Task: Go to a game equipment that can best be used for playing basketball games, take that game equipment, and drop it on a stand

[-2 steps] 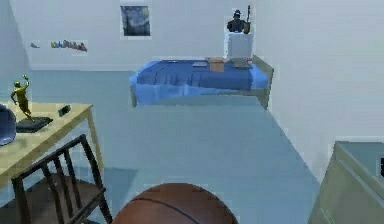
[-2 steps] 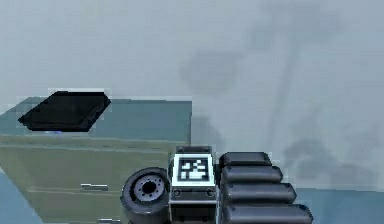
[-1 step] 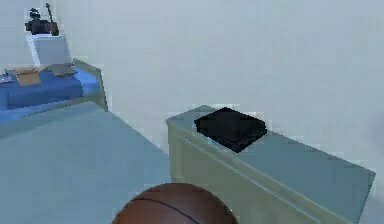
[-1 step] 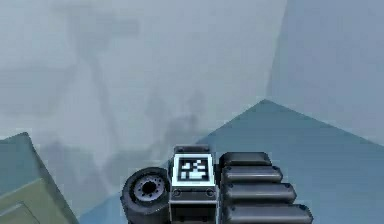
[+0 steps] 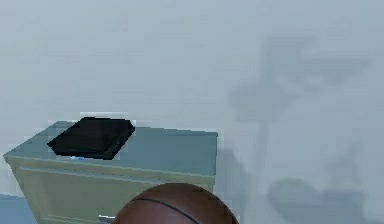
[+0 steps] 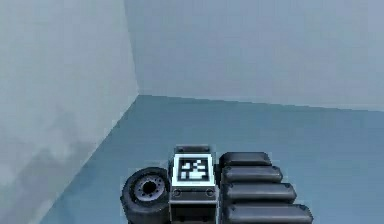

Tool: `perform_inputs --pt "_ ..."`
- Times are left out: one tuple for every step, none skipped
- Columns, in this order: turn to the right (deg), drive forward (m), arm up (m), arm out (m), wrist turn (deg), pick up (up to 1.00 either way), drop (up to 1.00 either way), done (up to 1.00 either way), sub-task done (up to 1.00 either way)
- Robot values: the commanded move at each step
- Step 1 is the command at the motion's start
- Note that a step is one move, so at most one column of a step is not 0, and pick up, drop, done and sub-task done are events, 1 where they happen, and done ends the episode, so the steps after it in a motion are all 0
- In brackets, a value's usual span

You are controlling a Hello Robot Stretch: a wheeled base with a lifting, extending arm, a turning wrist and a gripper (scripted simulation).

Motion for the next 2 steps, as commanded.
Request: perform_inputs --pt "0.0 0.35 0.0 0.0 0.0 0.0 0.0 0.0 0.0" --pt "45.0 0.0 0.0 0.0 0.0 0.0 0.0 0.0 0.0"
